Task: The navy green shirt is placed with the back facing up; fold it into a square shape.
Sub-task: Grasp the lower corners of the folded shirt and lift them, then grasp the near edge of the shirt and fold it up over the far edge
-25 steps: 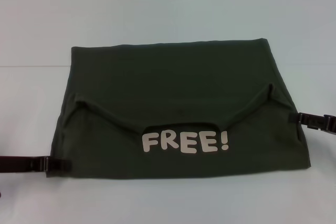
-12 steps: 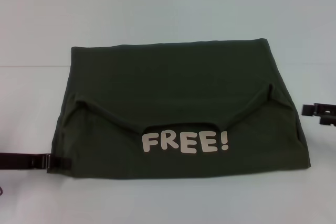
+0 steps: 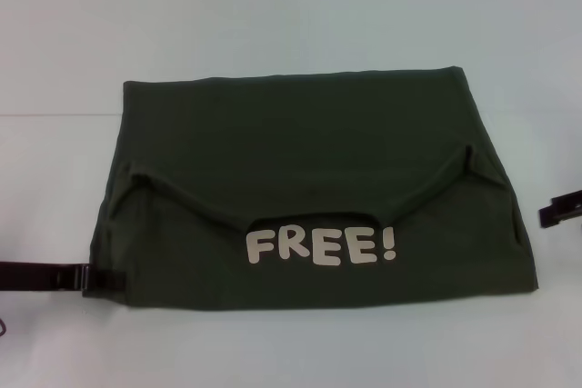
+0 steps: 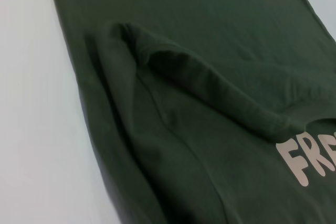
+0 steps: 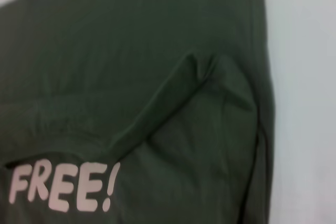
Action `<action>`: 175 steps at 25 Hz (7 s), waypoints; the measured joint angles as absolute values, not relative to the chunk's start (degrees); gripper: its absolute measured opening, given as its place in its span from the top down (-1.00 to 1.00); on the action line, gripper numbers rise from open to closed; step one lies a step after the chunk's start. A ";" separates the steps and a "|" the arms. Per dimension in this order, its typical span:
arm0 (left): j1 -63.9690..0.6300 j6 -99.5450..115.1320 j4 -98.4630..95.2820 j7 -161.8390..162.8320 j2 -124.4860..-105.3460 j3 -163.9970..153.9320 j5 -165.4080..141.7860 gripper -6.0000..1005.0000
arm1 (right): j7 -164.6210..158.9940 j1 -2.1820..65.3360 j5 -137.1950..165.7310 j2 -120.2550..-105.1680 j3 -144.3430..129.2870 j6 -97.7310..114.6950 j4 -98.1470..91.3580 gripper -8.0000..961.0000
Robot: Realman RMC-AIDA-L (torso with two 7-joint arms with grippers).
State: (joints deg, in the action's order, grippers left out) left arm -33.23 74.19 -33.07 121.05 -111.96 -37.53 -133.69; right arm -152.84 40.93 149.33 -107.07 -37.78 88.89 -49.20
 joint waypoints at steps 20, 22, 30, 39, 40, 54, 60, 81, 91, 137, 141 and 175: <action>-33.20 74.11 -32.73 120.68 -111.69 -37.53 -133.68 0.90 | -150.59 41.51 151.05 -112.54 -41.38 80.36 -42.92 -0.79; -33.18 74.13 -32.77 120.67 -111.70 -37.53 -133.68 0.90 | -150.30 41.54 150.94 -112.80 -41.39 79.76 -42.44 -0.79; -33.34 74.18 -32.76 120.67 -111.70 -37.53 -133.68 0.90 | -149.30 41.60 150.81 -113.98 -41.33 78.47 -42.27 -0.77; -33.40 74.18 -32.79 120.67 -111.87 -37.53 -133.68 0.90 | -148.69 41.92 150.81 -114.15 -41.34 77.10 -42.24 -0.71; -33.43 74.18 -32.79 120.67 -111.88 -37.53 -133.68 0.90 | -148.58 41.96 150.82 -114.15 -41.36 76.88 -42.07 -0.70; -33.58 74.18 -32.85 120.74 -111.84 -37.53 -133.68 0.90 | -148.00 42.22 150.69 -114.79 -41.04 75.94 -40.77 -0.59; -33.58 74.18 -32.88 120.80 -111.75 -37.47 -133.68 0.90 | -147.27 40.41 147.81 -115.33 -40.91 75.92 -44.19 -0.55; -33.66 74.74 -32.97 121.13 -111.50 -37.27 -133.49 0.90 | -146.70 40.32 147.92 -114.83 -41.31 76.59 -43.85 0.92; -33.76 81.95 -33.52 125.86 -109.25 -37.40 -136.21 0.90 | -142.38 39.12 147.92 -112.68 -41.17 86.19 -43.79 0.92; -34.91 116.61 -34.88 122.54 -107.47 -32.84 -152.43 0.90 | -116.52 36.52 151.65 -113.26 -46.31 106.41 -38.67 0.92; -35.27 116.07 -34.83 122.17 -106.94 -29.39 -151.69 0.90 | -114.79 36.54 151.61 -112.40 -39.16 106.84 -38.72 0.92; -33.72 85.45 -33.72 121.41 -110.63 -9.20 -139.76 0.90 | -120.35 38.06 132.28 -113.65 -24.32 73.82 -36.91 0.92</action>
State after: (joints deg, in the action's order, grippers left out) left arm -33.72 85.45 -33.72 121.41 -110.63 -9.20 -139.76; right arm -120.35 38.06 132.28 -113.65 -24.32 73.82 -36.91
